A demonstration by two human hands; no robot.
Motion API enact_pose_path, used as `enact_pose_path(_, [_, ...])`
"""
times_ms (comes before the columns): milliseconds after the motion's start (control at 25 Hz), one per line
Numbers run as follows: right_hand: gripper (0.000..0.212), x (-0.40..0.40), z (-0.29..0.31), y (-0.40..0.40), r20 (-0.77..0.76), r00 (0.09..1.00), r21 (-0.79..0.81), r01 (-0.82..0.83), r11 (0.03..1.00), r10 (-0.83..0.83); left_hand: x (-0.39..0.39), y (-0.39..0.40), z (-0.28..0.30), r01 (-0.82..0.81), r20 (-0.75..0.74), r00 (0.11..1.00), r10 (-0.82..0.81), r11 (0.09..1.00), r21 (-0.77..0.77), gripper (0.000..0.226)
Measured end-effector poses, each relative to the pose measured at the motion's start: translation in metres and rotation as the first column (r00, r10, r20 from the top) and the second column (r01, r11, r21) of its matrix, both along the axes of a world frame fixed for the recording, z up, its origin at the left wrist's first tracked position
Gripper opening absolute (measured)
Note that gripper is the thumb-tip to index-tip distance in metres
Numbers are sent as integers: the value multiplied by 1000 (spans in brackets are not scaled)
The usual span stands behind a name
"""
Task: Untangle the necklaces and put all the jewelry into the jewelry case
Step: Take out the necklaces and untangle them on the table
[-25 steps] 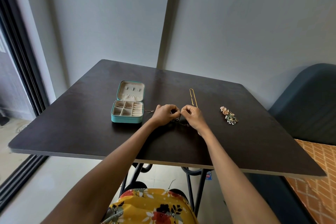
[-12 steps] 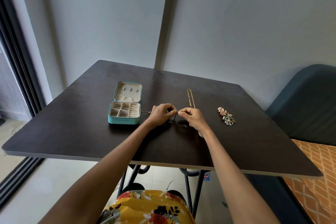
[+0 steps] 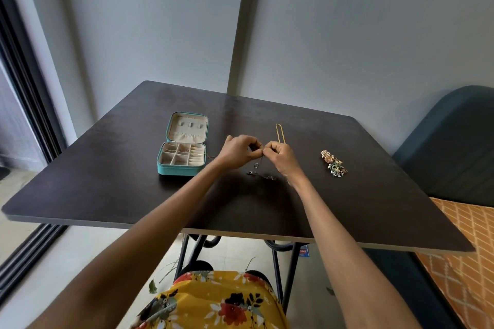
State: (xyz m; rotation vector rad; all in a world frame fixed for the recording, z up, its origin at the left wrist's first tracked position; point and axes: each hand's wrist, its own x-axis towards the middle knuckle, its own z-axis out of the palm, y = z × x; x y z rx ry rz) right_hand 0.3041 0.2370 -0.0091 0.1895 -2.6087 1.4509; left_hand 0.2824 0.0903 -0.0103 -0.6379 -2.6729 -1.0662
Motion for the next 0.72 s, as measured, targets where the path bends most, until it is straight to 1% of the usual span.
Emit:
enact_pose_path(80, [31, 1, 18, -3, -30, 999, -87, -41, 995, 38, -4, -3, 26, 59, -14, 998, -59, 998, -29, 12])
enact_pose_path(120, [32, 1, 28, -4, -45, 997, -124, -63, 990, 58, -7, -6, 38, 96, -5, 995, -96, 995, -6, 14])
enact_pose_path(240, [26, 0, 54, -4, -79, 991, -194, -117, 974, 103, -18, -17, 60, 230, 21, 971, -237, 959, 165, 17])
enact_pose_path(360, [16, -2, 70, 2, -99, 989, -267, -132, 955, 109, -20, -25, 71, 280, 15, 956, -293, 928, 245, 16])
enact_pose_path(440, [13, 0, 80, 4, -113, 990, -260, -111, 959, 84, -22, -27, 73, 279, 6, 957, -289, 928, 249, 18])
enact_pose_path(520, [15, 3, 90, 3, -135, 987, -235, -114, 965, 84, -22, -26, 75, 251, -31, 968, -250, 946, 204, 19])
enact_pose_path(640, [20, 3, 96, 4, -152, 981, -182, -148, 972, 121, -16, -22, 83, 119, -135, 985, -106, 989, 90, 14])
enact_pose_path(720, [21, 1, 96, 5, -150, 979, -114, -156, 981, 138, -10, -20, 87, 43, -218, 975, -38, 999, 17, 12])
